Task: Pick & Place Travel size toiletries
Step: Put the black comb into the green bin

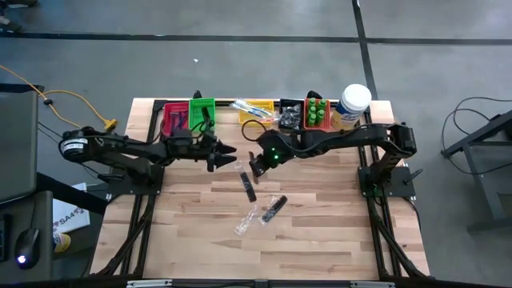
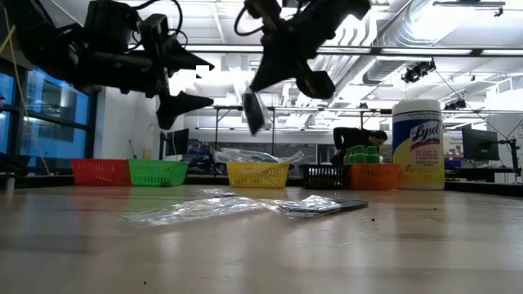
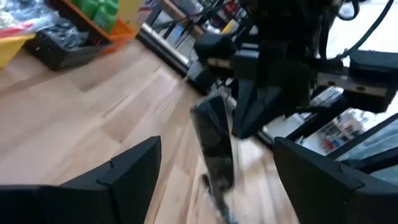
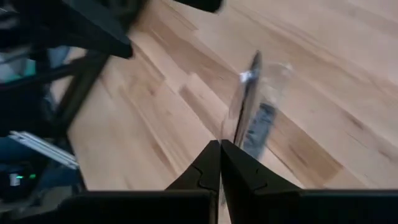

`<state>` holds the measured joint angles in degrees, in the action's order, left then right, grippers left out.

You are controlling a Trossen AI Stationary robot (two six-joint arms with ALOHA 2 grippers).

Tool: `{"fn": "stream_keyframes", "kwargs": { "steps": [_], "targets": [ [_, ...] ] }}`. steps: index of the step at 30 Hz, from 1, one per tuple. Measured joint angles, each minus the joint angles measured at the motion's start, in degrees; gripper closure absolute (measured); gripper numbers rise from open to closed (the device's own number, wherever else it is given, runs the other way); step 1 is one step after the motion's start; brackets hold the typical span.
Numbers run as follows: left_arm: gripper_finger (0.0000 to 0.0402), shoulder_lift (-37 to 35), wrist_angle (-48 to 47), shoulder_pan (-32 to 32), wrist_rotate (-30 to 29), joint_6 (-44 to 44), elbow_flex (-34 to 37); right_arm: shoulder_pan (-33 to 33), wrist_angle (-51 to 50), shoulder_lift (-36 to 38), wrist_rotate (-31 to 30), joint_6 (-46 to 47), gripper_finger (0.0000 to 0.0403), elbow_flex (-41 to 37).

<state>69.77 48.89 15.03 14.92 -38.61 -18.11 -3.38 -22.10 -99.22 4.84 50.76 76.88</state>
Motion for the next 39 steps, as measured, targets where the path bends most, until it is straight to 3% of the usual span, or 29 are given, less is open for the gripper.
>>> {"fn": "stream_keyframes", "kwargs": {
  "steps": [15,23,39],
  "targets": [
    [0.0103,4.77,12.88,-0.02,2.99,-4.15,-0.02,-0.15,11.15,0.02,4.07,-0.02,0.04,0.0],
    [0.0103,4.78,13.38,-0.02,2.92,-4.15,-0.04,-0.15,14.91,0.02,5.27,-0.02,0.0399,0.0],
    [0.0103,4.79,17.0,-0.04,10.65,-6.49,-2.21,-0.23,19.98,0.04,5.68,-0.68,0.0399,0.0]
  ]
}}
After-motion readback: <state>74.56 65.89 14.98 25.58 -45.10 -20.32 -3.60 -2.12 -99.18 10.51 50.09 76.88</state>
